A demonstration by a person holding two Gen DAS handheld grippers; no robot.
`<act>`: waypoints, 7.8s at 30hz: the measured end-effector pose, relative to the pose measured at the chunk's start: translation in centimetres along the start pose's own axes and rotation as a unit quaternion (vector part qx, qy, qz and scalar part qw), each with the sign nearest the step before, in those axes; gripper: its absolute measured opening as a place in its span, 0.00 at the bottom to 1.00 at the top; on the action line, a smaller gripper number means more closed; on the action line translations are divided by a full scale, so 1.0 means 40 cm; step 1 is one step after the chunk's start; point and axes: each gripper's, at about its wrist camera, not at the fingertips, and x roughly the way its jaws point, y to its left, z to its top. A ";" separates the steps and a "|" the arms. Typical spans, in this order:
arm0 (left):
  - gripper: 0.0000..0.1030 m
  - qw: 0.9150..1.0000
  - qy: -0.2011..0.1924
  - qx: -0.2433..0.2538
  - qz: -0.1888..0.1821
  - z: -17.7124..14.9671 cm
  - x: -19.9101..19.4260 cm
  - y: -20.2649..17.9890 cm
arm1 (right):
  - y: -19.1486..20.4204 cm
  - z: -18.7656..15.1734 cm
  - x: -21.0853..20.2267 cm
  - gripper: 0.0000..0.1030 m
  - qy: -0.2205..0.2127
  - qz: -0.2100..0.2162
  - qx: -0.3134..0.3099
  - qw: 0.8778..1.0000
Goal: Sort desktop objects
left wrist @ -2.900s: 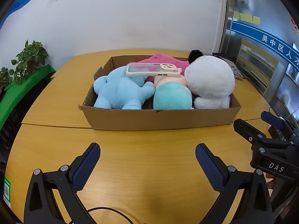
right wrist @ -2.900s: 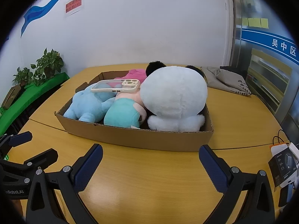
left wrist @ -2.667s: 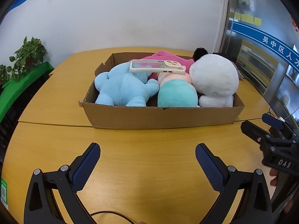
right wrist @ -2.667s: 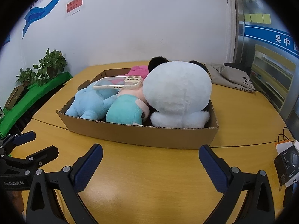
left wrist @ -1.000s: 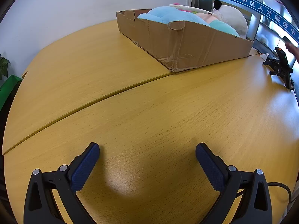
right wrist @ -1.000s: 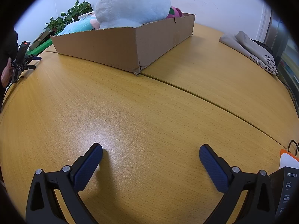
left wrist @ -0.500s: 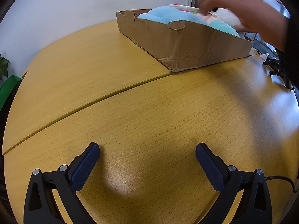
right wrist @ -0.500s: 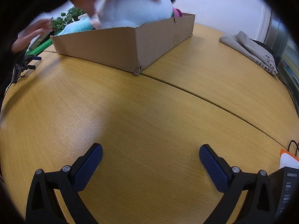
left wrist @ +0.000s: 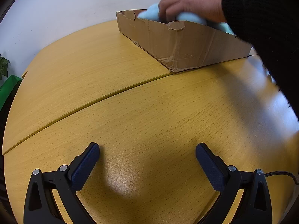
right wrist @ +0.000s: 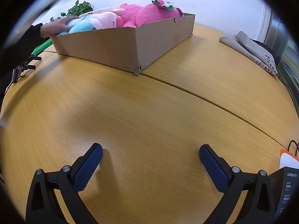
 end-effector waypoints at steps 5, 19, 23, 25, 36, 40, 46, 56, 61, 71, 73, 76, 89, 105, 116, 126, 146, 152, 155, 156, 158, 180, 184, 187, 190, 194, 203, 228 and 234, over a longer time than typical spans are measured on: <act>1.00 1.000 0.000 0.000 0.000 0.001 0.001 -0.001 | -0.001 0.004 0.001 1.00 0.000 0.001 0.001 1.000; 1.00 1.000 0.000 0.000 0.000 0.003 0.004 0.001 | -0.002 0.006 0.003 1.00 0.001 0.001 0.001 1.000; 1.00 1.000 -0.001 0.000 0.000 0.003 0.004 0.003 | -0.002 0.006 0.003 1.00 0.000 0.000 0.001 1.000; 1.00 1.000 -0.001 0.001 0.000 0.002 0.003 0.003 | -0.003 0.008 0.005 1.00 0.001 0.000 0.002 1.000; 1.00 1.000 -0.001 0.001 -0.001 0.004 0.005 0.001 | -0.005 0.009 0.006 1.00 0.001 0.000 0.002 1.000; 1.00 1.000 -0.001 0.001 -0.001 0.005 0.007 0.002 | -0.004 0.009 0.006 1.00 0.001 0.000 0.002 1.000; 1.00 1.000 -0.001 0.001 -0.001 0.009 0.010 0.003 | -0.005 0.009 0.005 1.00 0.001 0.000 0.002 1.000; 1.00 1.000 -0.001 0.001 -0.001 0.011 0.010 0.000 | -0.007 0.010 0.006 1.00 0.001 0.000 0.002 1.000; 1.00 1.000 -0.001 0.001 -0.001 0.010 0.009 -0.002 | -0.008 0.011 0.006 1.00 0.001 0.000 0.002 1.000; 1.00 1.000 -0.001 0.000 -0.001 0.011 0.007 -0.003 | -0.007 0.011 0.005 1.00 0.000 0.000 0.002 1.000; 1.00 1.000 -0.001 0.000 -0.001 0.008 0.007 -0.003 | -0.007 0.011 0.005 1.00 0.001 0.000 0.002 1.000; 1.00 1.000 -0.001 0.000 -0.001 0.009 0.007 -0.002 | -0.007 0.011 0.005 1.00 0.001 0.000 0.002 1.000; 1.00 1.000 -0.002 0.000 -0.001 -0.005 -0.003 -0.005 | -0.003 0.009 0.003 1.00 0.001 0.000 0.002 1.000; 1.00 1.000 -0.002 0.000 0.000 -0.019 -0.015 -0.004 | 0.001 0.007 0.000 1.00 0.001 0.000 0.002 1.000; 1.00 1.000 -0.002 0.000 0.000 -0.028 -0.021 -0.006 | 0.001 0.007 0.000 1.00 0.001 0.000 0.002 1.000; 1.00 1.000 -0.001 0.000 -0.001 -0.031 -0.026 -0.008 | 0.002 0.006 0.000 1.00 0.001 0.000 0.002 1.000; 1.00 1.000 -0.001 0.000 -0.001 -0.039 -0.033 -0.012 | 0.004 0.003 0.000 1.00 0.001 -0.001 0.002 1.000; 1.00 1.000 -0.001 0.000 -0.001 -0.047 -0.040 -0.016 | 0.005 0.001 0.000 1.00 0.001 -0.001 0.002 1.000; 1.00 1.000 -0.001 0.000 -0.001 -0.051 -0.043 -0.018 | 0.005 0.002 -0.001 1.00 0.001 -0.001 0.002 1.000; 1.00 1.000 -0.001 0.000 -0.001 -0.052 -0.044 -0.018 | 0.005 0.002 -0.001 1.00 0.001 -0.001 0.002 1.000; 1.00 1.000 -0.001 0.000 -0.001 -0.052 -0.046 -0.018 | 0.005 0.002 -0.001 1.00 0.001 -0.001 0.002 1.000; 1.00 1.000 -0.001 0.000 -0.001 -0.070 -0.055 -0.022 | 0.005 0.002 -0.001 1.00 0.001 -0.001 0.002 1.000; 1.00 1.000 -0.001 0.000 -0.002 -0.072 -0.067 -0.021 | 0.005 0.002 -0.002 1.00 0.001 -0.001 0.002 1.000; 1.00 1.000 -0.001 0.000 -0.003 -0.072 -0.066 -0.018 | 0.005 0.002 -0.002 1.00 0.001 -0.001 0.002 1.000; 1.00 1.000 -0.001 0.003 -0.005 -0.075 -0.066 -0.020 | 0.005 0.001 -0.003 1.00 0.001 -0.001 0.002 1.000; 1.00 1.000 -0.001 0.004 -0.005 -0.077 -0.071 -0.023 | 0.005 0.001 -0.002 1.00 0.001 -0.001 0.002 1.000; 1.00 1.000 -0.001 0.002 -0.004 -0.089 -0.075 -0.025 | 0.006 0.001 -0.003 1.00 0.001 -0.001 0.003 1.000; 1.00 0.989 -0.092 -0.109 0.050 -0.186 -0.389 -0.156 | 0.146 -0.119 -0.262 0.99 -0.090 -0.075 0.168 0.979; 1.00 0.970 -0.144 -0.119 0.158 -0.148 -0.551 -0.452 | 0.349 -0.121 -0.448 0.99 -0.153 -0.069 0.156 0.973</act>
